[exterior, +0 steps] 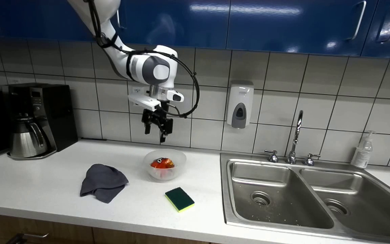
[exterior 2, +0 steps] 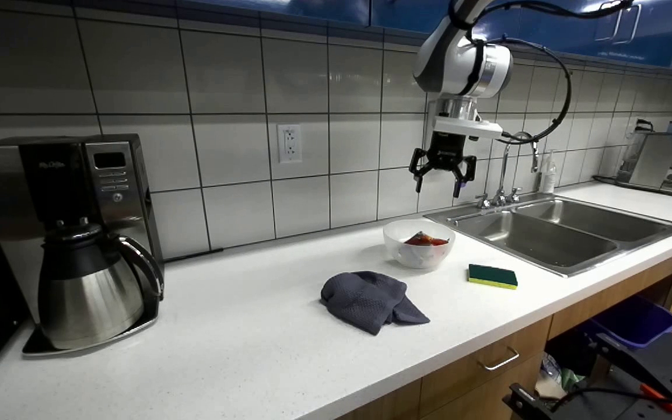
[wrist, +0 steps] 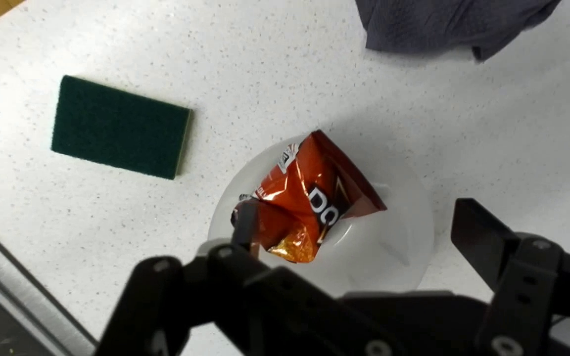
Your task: Put the orange packet in the bowl.
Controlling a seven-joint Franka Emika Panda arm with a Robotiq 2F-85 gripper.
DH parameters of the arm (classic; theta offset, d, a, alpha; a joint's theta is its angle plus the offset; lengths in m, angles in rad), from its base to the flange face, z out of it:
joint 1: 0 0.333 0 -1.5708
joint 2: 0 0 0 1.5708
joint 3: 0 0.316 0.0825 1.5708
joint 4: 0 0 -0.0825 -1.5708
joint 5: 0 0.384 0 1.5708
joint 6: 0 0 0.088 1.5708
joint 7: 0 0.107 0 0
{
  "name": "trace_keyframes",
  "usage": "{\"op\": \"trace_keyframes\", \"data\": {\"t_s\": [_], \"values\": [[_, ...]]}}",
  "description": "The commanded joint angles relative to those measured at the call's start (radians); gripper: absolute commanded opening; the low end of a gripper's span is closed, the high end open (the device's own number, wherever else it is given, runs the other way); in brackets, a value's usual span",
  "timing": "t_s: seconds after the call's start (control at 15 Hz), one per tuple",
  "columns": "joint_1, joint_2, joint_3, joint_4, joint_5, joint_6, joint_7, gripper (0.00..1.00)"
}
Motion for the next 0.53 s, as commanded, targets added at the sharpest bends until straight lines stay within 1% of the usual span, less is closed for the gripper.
{"op": "trace_keyframes", "data": {"t_s": [0.0,0.47], "values": [[0.008,-0.17,0.026,-0.189,-0.027,0.035,-0.105,1.0],[0.04,-0.469,0.04,-0.475,-0.043,0.038,-0.302,1.0]]}}
